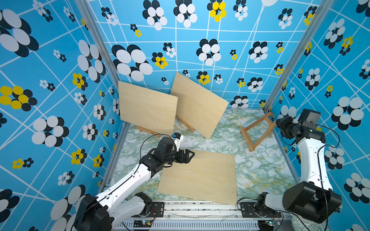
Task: Assemble the easel
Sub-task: Move the easel to the center of the board.
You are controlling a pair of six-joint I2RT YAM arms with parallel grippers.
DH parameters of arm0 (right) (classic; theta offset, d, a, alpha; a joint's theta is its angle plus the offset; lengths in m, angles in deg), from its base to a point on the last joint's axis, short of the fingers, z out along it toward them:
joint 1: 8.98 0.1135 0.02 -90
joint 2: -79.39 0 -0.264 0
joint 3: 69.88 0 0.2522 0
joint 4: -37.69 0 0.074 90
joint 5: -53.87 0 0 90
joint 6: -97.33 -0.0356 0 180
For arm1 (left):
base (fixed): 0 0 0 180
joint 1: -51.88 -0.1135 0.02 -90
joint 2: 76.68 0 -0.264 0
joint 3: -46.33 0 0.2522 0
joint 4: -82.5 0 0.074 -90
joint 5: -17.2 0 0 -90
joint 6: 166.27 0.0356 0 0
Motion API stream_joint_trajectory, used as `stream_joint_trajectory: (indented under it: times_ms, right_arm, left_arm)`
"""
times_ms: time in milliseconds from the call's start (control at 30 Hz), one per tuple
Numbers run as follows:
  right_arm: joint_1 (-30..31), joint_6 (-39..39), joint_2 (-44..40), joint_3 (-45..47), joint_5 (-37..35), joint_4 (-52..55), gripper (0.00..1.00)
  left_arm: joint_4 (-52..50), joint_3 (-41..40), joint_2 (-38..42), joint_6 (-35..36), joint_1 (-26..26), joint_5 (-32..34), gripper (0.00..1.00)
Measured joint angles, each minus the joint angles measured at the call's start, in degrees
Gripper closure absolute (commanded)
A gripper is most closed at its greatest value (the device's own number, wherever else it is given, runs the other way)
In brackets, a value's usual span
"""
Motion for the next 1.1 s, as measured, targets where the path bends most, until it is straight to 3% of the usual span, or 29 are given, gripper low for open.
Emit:
stream_joint_trajectory:
  times_ms: [400, 833, 1100]
  right_arm:
    - [0.0, 0.0, 3.0, 0.3, 4.0, -4.0, 0.57]
    - [0.0, 1.3, 5.8, 0.3, 3.4, -4.4, 0.54]
    - [0.0, 1.7, 7.8, 0.3, 3.9, -4.5, 0.63]
  left_arm:
    - [1.1, -0.6, -0.3, 0.0, -0.6, -1.2, 0.12]
    - [1.5, -1.8, -0.3, -0.7, -0.6, -1.4, 0.12]
    - [1.5, -2.0, -0.3, -1.1, -0.6, -1.4, 0.12]
